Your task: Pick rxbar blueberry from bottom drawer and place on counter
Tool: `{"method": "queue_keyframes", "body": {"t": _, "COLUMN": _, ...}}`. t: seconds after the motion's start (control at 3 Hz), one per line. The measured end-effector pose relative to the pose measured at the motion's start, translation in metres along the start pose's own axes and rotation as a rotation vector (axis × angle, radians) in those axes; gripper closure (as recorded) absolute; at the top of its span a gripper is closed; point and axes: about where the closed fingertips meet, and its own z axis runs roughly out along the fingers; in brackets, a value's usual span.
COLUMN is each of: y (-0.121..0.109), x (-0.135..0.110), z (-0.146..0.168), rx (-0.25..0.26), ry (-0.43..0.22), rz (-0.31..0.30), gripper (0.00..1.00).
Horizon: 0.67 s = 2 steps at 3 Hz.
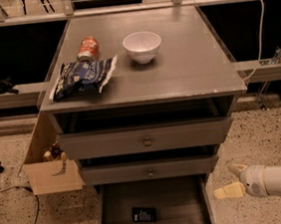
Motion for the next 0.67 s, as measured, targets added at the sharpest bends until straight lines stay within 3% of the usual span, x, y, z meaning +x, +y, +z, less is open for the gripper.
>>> {"method": "queue_keyframes", "body": {"t": 0.33, "y": -0.0140, "x": 0.0024, "z": 0.0162, "rx": 0.060, "ry": -0.089, "rz": 0.040, "gripper": 0.00}}
{"method": "queue_keyframes", "body": {"t": 0.67, "y": -0.0174, "x": 0.0025, "z": 0.0198, "rx": 0.068, "ry": -0.102, "rz": 0.045, "gripper": 0.00}}
